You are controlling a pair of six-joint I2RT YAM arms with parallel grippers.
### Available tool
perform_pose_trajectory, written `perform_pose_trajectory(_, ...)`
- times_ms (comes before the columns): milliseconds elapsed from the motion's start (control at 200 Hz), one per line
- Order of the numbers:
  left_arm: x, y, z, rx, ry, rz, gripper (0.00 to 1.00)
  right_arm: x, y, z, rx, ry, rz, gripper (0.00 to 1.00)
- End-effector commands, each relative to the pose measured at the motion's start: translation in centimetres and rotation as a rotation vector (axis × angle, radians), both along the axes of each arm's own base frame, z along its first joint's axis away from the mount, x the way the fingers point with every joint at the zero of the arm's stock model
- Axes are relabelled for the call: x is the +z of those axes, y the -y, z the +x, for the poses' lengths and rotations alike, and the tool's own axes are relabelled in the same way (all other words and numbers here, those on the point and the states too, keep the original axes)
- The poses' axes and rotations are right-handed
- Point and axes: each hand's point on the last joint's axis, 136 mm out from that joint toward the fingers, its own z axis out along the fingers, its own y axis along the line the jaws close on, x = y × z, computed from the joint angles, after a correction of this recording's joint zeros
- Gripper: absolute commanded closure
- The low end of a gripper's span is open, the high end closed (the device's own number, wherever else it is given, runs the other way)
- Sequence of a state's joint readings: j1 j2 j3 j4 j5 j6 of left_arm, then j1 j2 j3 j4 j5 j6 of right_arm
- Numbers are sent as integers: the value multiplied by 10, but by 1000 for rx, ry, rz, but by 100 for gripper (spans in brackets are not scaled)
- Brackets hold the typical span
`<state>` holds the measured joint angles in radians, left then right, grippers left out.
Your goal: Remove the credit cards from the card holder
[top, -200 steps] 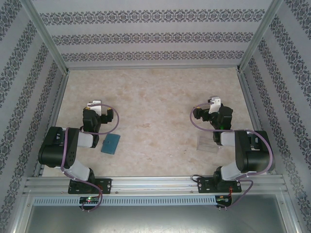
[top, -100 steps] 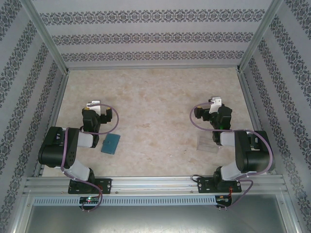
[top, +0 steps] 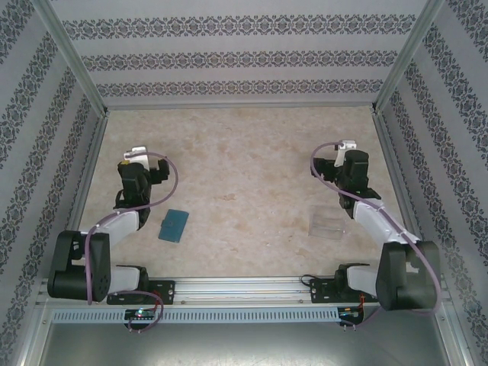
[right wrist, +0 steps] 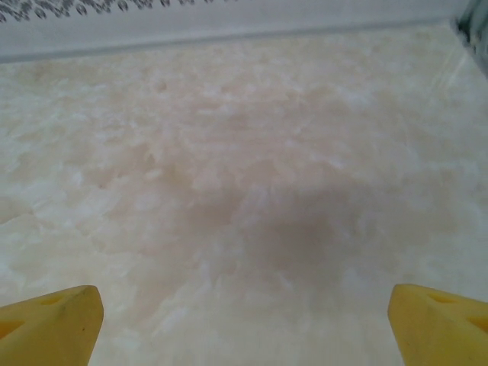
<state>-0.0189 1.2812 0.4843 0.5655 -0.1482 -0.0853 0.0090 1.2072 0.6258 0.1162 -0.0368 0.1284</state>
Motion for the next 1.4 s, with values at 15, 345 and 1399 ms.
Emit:
perform_pose_trajectory(15, -8, 6, -12, 37, -114, -130, 0, -27, 10, -42, -133, -244, 117, 6)
perform_pose_trajectory(345, -34, 80, -26, -31, -409, -560, 4, -55, 33, -112, -437, -487, 367, 7)
perform_pose_trajectory(1399, -77, 345, -73, -611, -843, -844, 11, -89, -31, -154, -396, -601, 704, 6)
